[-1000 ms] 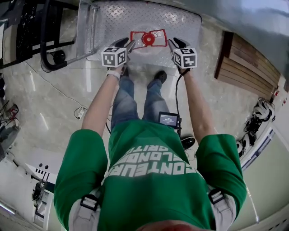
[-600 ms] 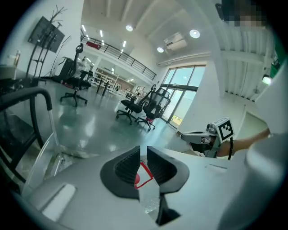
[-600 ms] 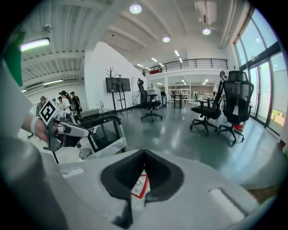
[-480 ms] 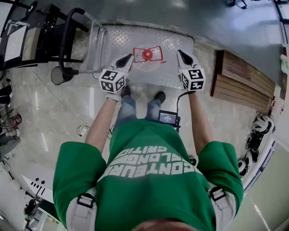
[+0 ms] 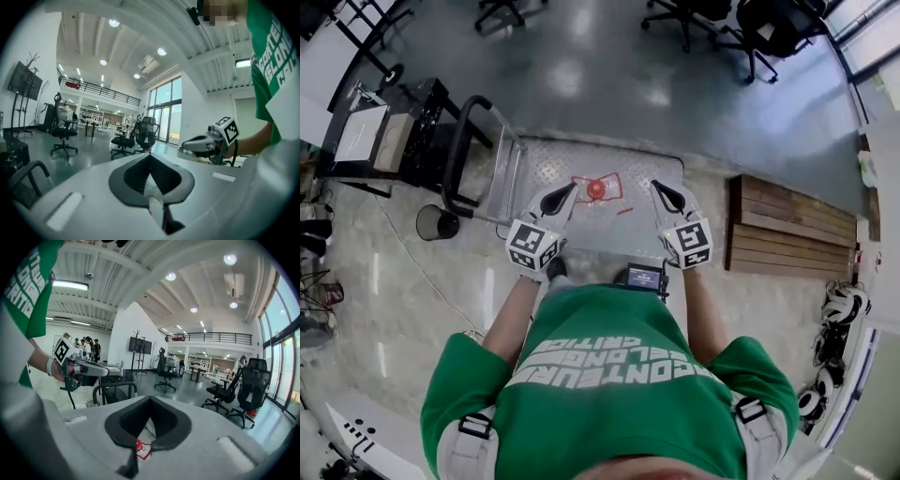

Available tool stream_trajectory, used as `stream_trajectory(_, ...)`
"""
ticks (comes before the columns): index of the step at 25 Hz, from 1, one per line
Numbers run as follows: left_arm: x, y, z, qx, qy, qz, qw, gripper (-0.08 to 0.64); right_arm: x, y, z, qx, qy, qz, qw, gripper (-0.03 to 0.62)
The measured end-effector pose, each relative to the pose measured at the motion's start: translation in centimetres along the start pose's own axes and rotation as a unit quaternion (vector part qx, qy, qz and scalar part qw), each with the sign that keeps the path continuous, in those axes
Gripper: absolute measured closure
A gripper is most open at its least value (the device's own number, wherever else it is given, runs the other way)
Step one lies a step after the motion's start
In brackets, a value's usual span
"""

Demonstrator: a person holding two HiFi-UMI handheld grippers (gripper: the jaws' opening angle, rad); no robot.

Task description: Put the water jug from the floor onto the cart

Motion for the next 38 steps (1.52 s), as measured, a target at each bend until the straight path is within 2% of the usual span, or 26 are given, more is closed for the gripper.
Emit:
stream_trajectory(5,1.5,-1.0,-0.5,-0.011,-0.022,0.004,0.9997,0.545,-0.2,0.3,0.6,0.0,-0.004,0.003,1.0,0.6)
stream_trajectory(16,1.0,-2.6,-0.7,-0.02,-0.013,0.002,0.9997,0.545,-0.1,0.6,2.2,-0.003,-0.017,-0.001,1.0,0.6)
stream_trajectory(27,0.2,-3.3,0.1,-0.017,-0.003,0.016,0.9997,0.545,-1.1,0.6,3.9,-0.011,-0.002,-0.021,1.0,0.6)
stream_trajectory(38,2.2,-2.6,0.4,-0.013,-0.012,0.013,0.9997,0.545,1.4,-0.4,2.6,-0.006,-0.017,-0.008,1.0,0.6)
Point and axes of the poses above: the fingertips, and each gripper's own axes: z backward along the fingers, y to its left, x out of its top, the point moved 4 cm from there along z, backward along the fingers, and after that the axes turned 11 degrees about z, right-handed, at the moved point
